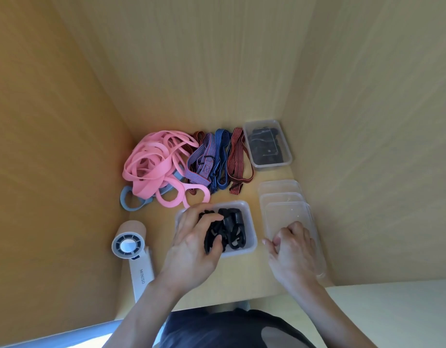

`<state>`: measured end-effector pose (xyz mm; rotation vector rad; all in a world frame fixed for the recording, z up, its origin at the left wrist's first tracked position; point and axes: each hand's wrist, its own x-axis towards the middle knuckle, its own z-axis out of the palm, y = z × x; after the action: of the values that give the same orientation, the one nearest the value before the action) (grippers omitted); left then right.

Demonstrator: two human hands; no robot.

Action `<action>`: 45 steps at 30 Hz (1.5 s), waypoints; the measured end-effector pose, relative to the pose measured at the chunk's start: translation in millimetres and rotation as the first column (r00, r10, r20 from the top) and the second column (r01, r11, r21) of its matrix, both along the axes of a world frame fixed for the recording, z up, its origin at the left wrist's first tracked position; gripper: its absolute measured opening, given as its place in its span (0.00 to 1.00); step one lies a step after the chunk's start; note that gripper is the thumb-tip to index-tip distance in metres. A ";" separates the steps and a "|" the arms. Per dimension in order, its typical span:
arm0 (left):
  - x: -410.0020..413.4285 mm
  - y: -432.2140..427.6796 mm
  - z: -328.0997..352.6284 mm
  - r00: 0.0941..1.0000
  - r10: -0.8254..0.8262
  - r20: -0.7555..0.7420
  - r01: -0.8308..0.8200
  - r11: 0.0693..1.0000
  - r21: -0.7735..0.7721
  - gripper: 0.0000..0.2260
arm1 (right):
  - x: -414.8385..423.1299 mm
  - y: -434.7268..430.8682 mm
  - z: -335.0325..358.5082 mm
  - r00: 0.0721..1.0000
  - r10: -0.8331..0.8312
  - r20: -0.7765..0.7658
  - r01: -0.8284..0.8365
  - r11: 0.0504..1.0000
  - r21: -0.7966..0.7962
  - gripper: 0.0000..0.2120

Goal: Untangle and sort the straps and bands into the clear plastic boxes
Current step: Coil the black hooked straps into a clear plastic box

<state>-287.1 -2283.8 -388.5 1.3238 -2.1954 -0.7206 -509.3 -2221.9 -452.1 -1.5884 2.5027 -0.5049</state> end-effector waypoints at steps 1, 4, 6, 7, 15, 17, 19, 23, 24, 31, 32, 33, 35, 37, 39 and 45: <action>-0.4 0.2 -0.2 1.000 0.003 0.000 -0.003 1.000 0.004 0.17 | -0.1 0.6 -0.9 1.000 0.003 -0.003 -0.003 1.000 -0.005 0.16; -1.8 0.1 -0.2 1.000 0.007 0.006 -0.007 1.000 0.010 0.17 | 1.8 0.2 -2.1 1.000 0.015 -0.016 -0.016 1.000 -0.021 0.16; -3.0 0.1 0.3 1.000 0.009 0.009 -0.009 1.000 0.019 0.17 | 2.4 0.0 -1.8 0.999 0.022 -0.047 -0.023 1.000 -0.017 0.16; -3.6 0.3 0.7 1.000 0.011 0.011 -0.011 1.000 0.024 0.17 | 2.0 -0.1 -1.1 0.998 0.024 -0.065 -0.025 1.000 -0.010 0.15; -5.7 1.5 2.5 1.000 0.013 -0.004 -0.013 0.999 0.032 0.17 | -0.2 0.8 6.3 0.975 0.050 -0.217 -0.042 0.998 0.039 0.13; -5.7 1.1 2.8 1.000 0.014 -0.008 -0.014 0.999 0.031 0.17 | 0.6 -0.2 9.1 0.971 0.057 -0.233 -0.050 0.998 0.037 0.13; -5.3 0.4 3.1 1.000 0.019 -0.009 -0.018 0.999 0.033 0.17 | 1.4 -1.4 12.2 0.967 0.060 -0.247 -0.054 0.998 0.032 0.12; -4.3 -1.6 3.2 1.000 0.021 -0.008 -0.021 0.999 0.026 0.17 | 0.1 -5.3 22.7 0.968 0.048 -0.248 -0.049 0.999 0.003 0.11; -4.0 -2.0 3.0 1.000 0.024 -0.010 -0.023 0.999 0.024 0.17 | -1.5 -6.5 26.7 0.969 0.042 -0.244 -0.045 0.999 -0.004 0.11; -4.4 -6.0 6.8 0.999 0.044 -0.032 -0.043 0.999 0.021 0.17 | -6.9 -16.4 61.3 0.991 0.049 -0.121 -0.074 0.975 -0.209 0.09; -5.1 -6.9 8.2 0.997 0.048 -0.053 -0.048 0.999 0.012 0.17 | -6.1 -17.5 66.4 0.990 0.087 -0.111 -0.112 0.964 -0.242 0.09; -5.9 -7.9 10.1 0.996 0.053 -0.078 -0.054 0.999 -0.006 0.17 | -4.9 -18.4 71.4 0.985 0.135 -0.104 -0.159 0.950 -0.268 0.09; -8.1 -11.1 15.3 0.989 0.062 -0.135 -0.071 0.996 -0.061 0.18 | -1.2 -18.9 81.7 0.964 0.248 -0.097 -0.266 0.915 -0.303 0.08; -9.8 -15.3 21.9 0.981 0.053 -0.187 -0.075 0.991 -0.114 0.24 | 2.8 -18.7 90.6 0.920 0.380 -0.093 -0.389 0.864 -0.319 0.08; -8.7 -20.7 26.4 0.979 0.032 -0.201 -0.064 0.986 -0.152 0.29 | 6.0 -18.0 96.2 0.860 0.505 -0.076 -0.500 0.803 -0.325 0.08; 10.5 -31.5 30.7 0.984 0.024 -0.174 -0.086 0.929 -0.359 0.07 | 7.0 -17.3 107.4 0.799 0.601 0.004 -0.551 0.736 -0.393 0.09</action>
<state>-276.6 -2315.3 -357.8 1.0882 -2.0256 -0.3602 -502.3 -2239.3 -344.7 -2.2550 1.7233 -0.9843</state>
